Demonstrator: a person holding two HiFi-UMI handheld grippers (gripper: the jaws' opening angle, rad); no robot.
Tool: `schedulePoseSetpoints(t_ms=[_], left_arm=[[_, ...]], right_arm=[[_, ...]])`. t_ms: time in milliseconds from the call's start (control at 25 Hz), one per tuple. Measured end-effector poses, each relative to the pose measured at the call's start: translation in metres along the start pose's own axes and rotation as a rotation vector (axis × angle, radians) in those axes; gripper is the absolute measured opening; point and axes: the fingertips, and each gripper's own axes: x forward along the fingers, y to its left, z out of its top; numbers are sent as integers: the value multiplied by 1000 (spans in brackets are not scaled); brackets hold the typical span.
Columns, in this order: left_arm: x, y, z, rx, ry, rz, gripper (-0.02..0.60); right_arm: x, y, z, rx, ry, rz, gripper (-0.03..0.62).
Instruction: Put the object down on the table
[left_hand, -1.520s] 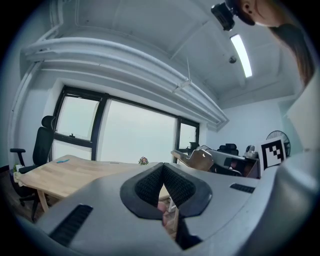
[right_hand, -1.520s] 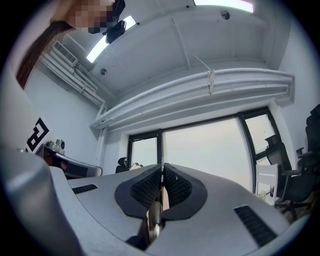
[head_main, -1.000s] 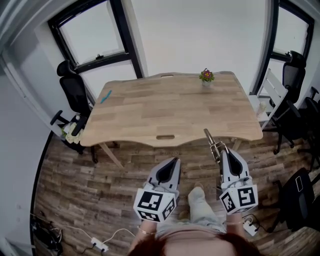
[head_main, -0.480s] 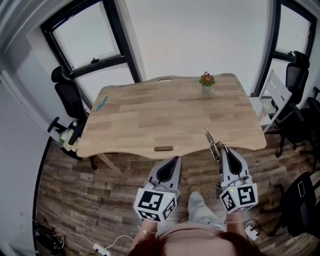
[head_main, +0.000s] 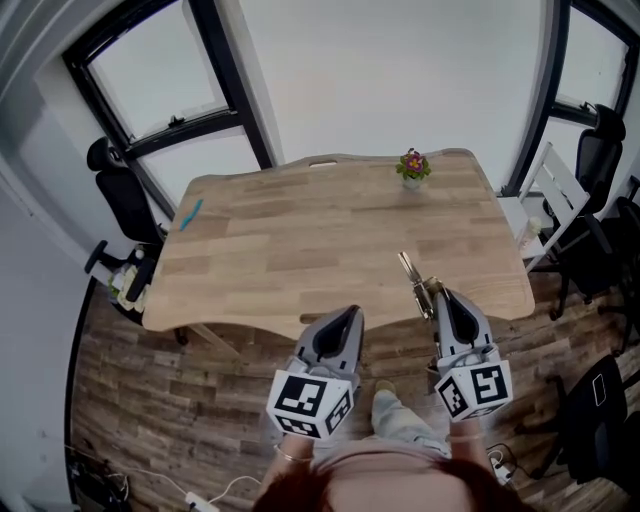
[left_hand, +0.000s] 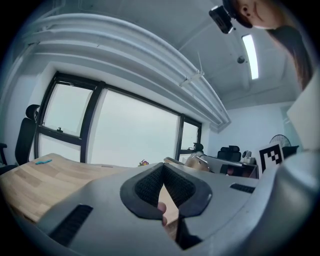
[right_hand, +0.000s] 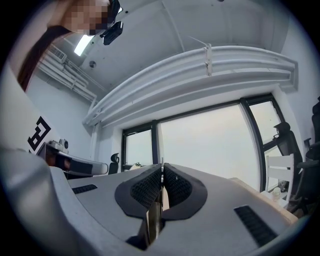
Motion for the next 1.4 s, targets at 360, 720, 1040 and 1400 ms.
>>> schedulePoseSetpoints(t_ms=[360, 720, 1040, 1400], left_arm=[[53, 23, 14, -2, -6, 29, 2], [106, 43, 21, -4, -11, 77, 2], [118, 66, 20, -20, 11, 139, 2], [131, 99, 29, 5, 17, 98, 2]], right_arm=[[60, -21, -4, 1, 13, 64, 5], [113, -50, -14, -11, 35, 123, 5], [147, -57, -32, -34, 73, 177, 5], [181, -39, -59, -90, 120, 187, 5]])
